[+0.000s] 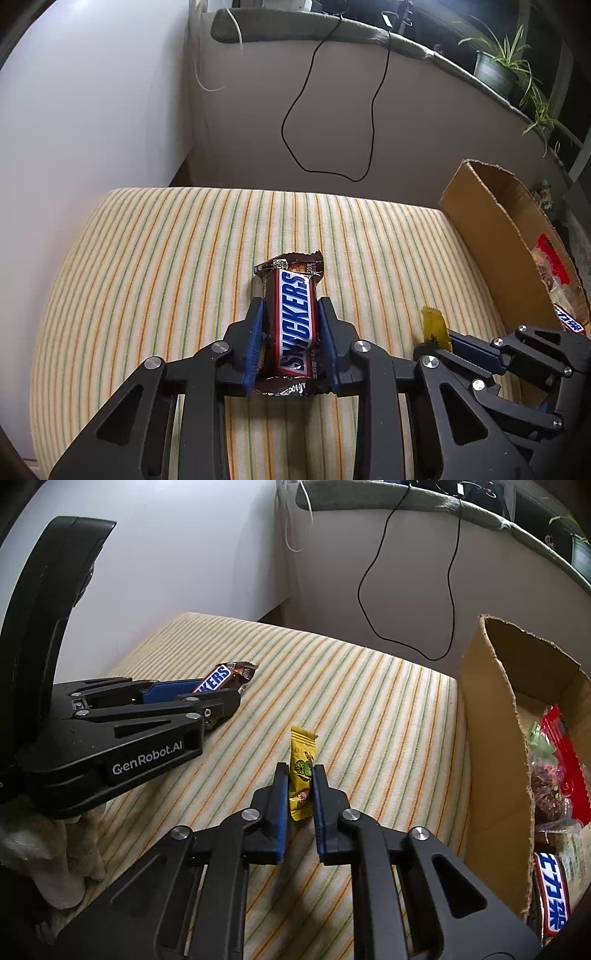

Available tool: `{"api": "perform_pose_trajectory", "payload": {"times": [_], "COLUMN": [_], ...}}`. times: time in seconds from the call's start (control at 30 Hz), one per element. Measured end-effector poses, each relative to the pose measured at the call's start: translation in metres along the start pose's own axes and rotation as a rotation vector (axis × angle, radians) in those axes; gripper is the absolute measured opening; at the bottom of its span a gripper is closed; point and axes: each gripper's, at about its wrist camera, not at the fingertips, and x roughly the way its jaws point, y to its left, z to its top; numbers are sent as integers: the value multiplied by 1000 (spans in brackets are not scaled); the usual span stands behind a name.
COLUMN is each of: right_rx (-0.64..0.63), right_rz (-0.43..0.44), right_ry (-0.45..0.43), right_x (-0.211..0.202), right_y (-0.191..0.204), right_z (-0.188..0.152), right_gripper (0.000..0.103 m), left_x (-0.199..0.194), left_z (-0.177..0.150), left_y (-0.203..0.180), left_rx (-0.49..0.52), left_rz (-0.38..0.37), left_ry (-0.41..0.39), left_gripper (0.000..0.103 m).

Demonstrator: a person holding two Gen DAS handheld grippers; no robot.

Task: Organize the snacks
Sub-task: 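Grasp the last Snickers bar with the left gripper while right gripper grasps yellow candy packet, then carry the Snickers with the left gripper while right gripper carries yellow packet over the box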

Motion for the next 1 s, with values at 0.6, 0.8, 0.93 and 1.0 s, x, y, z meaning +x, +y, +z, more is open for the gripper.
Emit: {"api": "perform_pose_trajectory", "payload": {"times": [0.6,0.8,0.93,1.0], "right_rx": [33,37,48,53], "right_rz": [116,147,141,128], "right_ry": [-100,-153,-183,-197], "right_x": [-67,-108,-128,-138], "right_y": [-13,-24,-37,-46], "right_z": [-10,-12,-15,-18], "right_gripper": [11,11,11,11], "left_x": [-64,-75,-83,-84], "left_z": [6,12,16,18], "left_y": [-29,-59,-83,-92], "left_rx": [32,73,106,118], "left_rz": [-34,-61,-87,-97], "left_ry": [-124,-153,-171,-176], "left_gripper": [27,27,27,27]}}
